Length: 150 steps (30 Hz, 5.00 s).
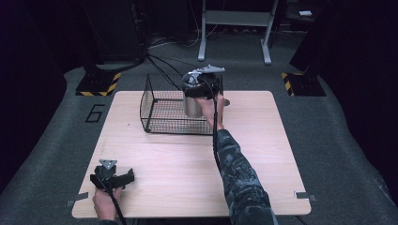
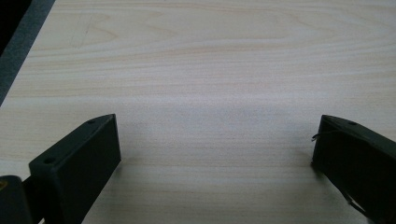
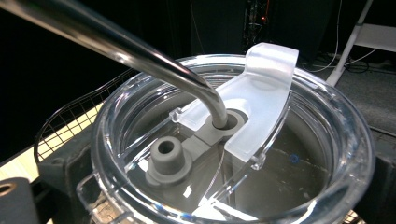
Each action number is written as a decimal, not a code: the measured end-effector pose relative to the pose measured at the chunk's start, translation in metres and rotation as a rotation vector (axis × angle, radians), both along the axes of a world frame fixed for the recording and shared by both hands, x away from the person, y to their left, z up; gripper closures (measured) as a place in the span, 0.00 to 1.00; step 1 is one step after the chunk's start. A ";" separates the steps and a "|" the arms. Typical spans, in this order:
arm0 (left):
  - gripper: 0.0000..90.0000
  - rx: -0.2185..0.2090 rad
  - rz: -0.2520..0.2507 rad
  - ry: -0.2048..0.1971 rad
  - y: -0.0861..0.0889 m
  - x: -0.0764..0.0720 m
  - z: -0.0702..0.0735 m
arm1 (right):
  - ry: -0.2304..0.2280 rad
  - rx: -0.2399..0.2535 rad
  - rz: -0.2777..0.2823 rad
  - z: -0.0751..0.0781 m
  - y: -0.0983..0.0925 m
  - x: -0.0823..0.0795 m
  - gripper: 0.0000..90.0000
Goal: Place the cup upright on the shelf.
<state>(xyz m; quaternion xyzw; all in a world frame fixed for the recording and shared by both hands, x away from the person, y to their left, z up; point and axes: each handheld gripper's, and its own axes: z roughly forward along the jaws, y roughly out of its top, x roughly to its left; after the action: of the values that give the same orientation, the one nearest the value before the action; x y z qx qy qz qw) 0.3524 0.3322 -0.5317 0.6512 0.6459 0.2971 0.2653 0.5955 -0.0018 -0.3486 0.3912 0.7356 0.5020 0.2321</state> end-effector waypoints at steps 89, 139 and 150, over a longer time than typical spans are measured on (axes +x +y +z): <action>0.01 0.008 0.002 -0.002 -0.001 -0.001 0.000 | 0.118 -0.110 0.022 -0.059 0.015 -0.003 0.00; 0.01 0.023 -0.008 -0.001 -0.001 -0.001 0.001 | -0.035 -0.154 0.024 -0.055 -0.120 -0.187 0.00; 0.01 0.016 0.002 -0.015 -0.002 0.000 0.000 | 0.037 -0.148 -0.082 -0.097 -0.166 -0.210 0.00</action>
<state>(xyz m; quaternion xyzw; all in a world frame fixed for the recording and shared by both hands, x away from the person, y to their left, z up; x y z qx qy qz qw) 0.3521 0.3301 -0.5317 0.6505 0.6420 0.3076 0.2647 0.3856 -0.1682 -0.4453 0.4119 0.7582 0.4292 0.2669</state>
